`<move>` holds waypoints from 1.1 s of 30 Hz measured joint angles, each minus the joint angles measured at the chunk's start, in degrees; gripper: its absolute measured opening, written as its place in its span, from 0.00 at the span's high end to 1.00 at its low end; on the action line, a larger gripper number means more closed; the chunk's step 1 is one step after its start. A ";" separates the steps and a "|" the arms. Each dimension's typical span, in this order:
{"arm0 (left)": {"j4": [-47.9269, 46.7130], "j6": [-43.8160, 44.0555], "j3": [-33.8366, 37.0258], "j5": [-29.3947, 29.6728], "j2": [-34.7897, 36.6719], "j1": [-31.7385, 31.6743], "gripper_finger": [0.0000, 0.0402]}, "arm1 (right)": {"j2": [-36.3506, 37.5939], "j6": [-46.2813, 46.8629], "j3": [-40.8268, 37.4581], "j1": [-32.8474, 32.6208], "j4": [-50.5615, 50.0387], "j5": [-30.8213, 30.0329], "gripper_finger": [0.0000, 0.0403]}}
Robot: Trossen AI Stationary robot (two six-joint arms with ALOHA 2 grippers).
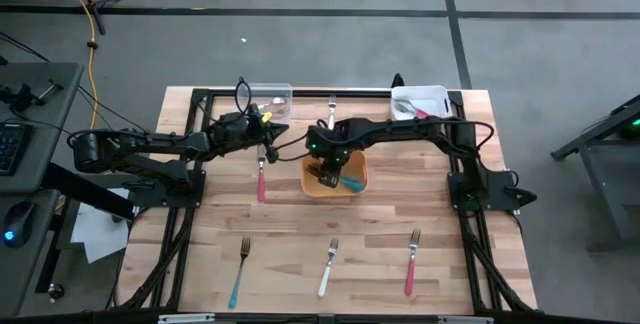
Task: Sort silverware by color (type)
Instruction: Put the pink fork into the white bin
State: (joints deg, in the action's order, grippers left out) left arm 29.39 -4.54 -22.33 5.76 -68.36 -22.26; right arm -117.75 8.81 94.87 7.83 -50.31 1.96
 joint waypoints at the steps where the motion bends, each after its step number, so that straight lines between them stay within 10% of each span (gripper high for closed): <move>1: -0.01 0.00 0.00 0.00 0.00 0.00 1.00 | 0.04 -1.11 0.56 0.00 -0.89 -0.03 0.71; 10: -1.18 0.02 -0.01 -0.01 0.00 0.00 1.00 | 6.15 -10.34 -1.28 0.44 0.00 -8.65 0.96; 26: -1.36 4.04 0.00 -0.02 0.00 0.02 1.00 | 37.92 -13.71 -41.87 10.58 45.42 -8.75 1.00; 33: -9.32 5.28 -2.31 2.13 0.00 0.02 1.00 | 44.44 -15.30 -56.66 19.00 66.48 1.53 1.00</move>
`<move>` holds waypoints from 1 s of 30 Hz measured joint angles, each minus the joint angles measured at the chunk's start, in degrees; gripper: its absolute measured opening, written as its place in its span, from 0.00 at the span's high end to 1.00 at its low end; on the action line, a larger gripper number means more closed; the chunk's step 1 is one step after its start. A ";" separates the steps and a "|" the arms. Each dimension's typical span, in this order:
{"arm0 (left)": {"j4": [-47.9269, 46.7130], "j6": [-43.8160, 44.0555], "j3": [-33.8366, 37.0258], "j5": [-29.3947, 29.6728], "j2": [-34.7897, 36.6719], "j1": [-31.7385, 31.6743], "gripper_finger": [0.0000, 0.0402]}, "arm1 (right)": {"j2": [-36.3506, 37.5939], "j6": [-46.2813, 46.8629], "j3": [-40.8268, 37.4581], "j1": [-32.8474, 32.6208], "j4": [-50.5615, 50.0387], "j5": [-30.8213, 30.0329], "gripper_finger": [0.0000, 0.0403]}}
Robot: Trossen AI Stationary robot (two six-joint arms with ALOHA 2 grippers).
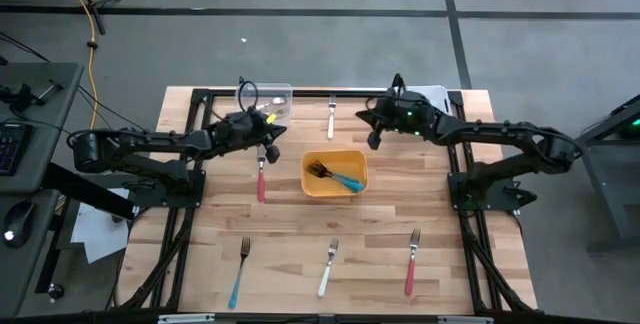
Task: Sort silverware by color (type)
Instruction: Put the pink fork into the white bin
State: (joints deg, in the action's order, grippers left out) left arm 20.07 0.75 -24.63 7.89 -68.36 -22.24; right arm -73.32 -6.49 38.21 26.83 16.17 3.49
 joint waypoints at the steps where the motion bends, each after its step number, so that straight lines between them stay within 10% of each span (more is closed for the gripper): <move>1: -2.96 0.46 -0.99 0.52 0.00 0.00 1.00 | 0.24 -0.07 -1.49 0.97 1.70 1.13 1.00; 18: -47.35 26.33 -11.24 5.62 0.00 1.90 0.94 | 0.35 -2.62 -10.07 4.43 11.54 3.01 1.00; 30: -51.58 45.08 -11.24 7.02 0.00 10.89 0.76 | 0.35 -3.08 -10.07 4.43 11.49 2.99 1.00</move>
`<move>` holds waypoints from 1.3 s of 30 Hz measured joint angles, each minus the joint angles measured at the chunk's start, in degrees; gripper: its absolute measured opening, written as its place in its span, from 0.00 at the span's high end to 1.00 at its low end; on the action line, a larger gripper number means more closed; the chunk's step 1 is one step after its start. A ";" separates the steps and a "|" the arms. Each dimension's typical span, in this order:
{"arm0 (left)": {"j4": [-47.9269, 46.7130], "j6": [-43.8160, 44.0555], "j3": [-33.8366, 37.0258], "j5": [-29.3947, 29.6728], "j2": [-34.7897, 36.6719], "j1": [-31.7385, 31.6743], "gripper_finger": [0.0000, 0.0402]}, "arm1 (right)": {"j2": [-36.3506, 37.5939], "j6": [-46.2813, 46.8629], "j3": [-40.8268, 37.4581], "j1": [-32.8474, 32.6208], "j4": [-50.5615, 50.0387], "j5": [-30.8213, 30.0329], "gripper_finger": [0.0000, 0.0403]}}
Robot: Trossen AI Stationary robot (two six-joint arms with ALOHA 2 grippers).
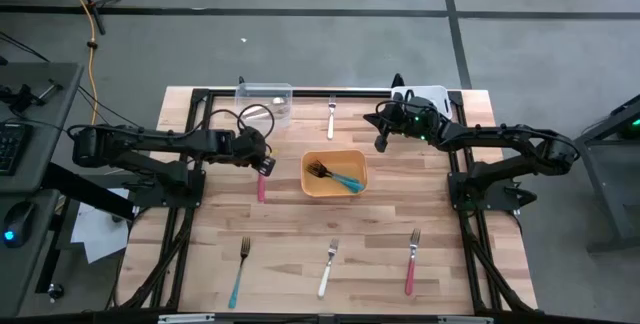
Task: Sort silverware by color (type)
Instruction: Put the pink fork into the white bin
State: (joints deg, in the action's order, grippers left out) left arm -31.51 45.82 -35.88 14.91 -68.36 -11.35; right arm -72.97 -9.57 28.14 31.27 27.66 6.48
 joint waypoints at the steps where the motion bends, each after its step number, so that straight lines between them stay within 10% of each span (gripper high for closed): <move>1: -0.28 1.74 0.00 0.71 0.00 0.66 0.75 | 0.00 -0.31 0.00 0.00 -0.01 0.01 1.00; 18: -0.12 14.01 0.44 7.86 -8.48 6.71 0.61 | -0.02 -0.98 0.00 0.00 -0.37 0.00 1.00; 39: 2.76 13.75 0.26 4.60 -16.86 8.48 0.70 | -0.02 -0.98 0.02 -0.02 -0.37 -0.02 1.00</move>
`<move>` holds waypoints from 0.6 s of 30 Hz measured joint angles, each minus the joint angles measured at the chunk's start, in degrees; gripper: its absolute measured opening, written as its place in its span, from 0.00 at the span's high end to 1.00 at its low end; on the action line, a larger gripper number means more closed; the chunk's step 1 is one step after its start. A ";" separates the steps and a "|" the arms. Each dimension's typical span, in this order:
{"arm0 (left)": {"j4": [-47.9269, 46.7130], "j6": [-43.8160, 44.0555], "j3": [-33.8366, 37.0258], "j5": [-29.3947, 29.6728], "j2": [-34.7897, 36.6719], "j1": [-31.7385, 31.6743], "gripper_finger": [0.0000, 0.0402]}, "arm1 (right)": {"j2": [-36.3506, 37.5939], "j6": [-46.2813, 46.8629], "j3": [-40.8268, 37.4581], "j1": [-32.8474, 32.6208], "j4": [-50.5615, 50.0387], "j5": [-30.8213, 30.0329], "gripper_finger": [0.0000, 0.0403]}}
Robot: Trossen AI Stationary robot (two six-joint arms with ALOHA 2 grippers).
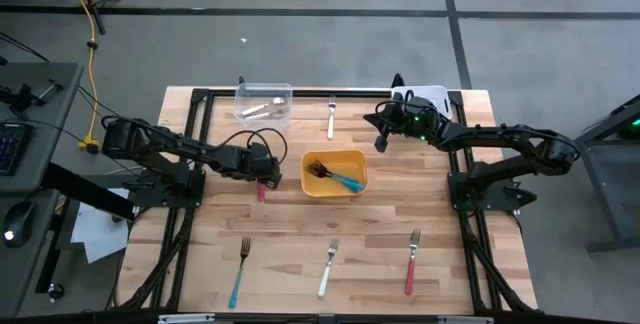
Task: Sort silverware by color (type)
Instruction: Put the pink fork into the white bin
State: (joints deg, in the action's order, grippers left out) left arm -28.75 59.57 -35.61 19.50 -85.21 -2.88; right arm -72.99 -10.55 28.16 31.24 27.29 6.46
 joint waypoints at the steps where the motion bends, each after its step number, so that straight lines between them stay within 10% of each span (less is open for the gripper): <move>1: -0.04 -1.13 0.04 -0.14 0.14 -0.02 0.72 | 0.00 0.00 -0.02 0.00 0.00 0.00 1.00; 9: -1.17 -5.57 0.12 -0.83 0.95 -0.04 0.94 | 0.00 -0.07 0.00 0.00 -0.09 0.00 1.00; 18: 0.43 -7.79 0.32 0.27 4.24 0.11 0.95 | 0.00 -0.26 0.00 0.00 -0.28 -0.02 1.00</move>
State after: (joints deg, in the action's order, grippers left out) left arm -28.33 51.78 -35.29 19.77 -80.97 -2.76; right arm -72.99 -10.81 28.16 31.24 27.01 6.44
